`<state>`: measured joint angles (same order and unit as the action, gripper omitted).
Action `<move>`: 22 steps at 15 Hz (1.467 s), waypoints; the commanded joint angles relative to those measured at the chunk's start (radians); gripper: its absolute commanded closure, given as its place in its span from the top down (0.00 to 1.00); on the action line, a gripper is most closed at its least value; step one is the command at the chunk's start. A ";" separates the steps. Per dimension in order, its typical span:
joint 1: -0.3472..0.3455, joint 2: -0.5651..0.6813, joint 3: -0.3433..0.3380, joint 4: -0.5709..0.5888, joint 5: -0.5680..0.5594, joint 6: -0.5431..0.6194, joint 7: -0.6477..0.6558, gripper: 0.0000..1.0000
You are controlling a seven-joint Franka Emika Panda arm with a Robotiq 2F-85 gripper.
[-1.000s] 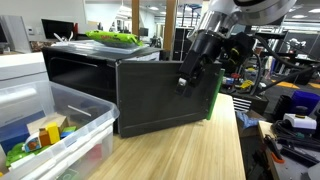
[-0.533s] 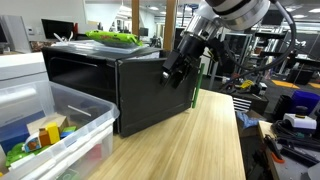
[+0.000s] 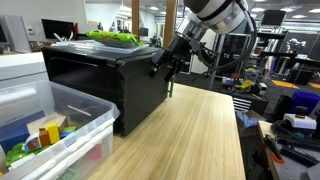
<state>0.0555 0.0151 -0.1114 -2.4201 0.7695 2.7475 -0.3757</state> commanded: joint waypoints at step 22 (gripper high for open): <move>-0.075 0.035 -0.031 -0.015 -0.197 0.000 0.324 1.00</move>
<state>0.0241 0.1296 -0.1613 -2.3663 0.6799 2.7786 -0.1385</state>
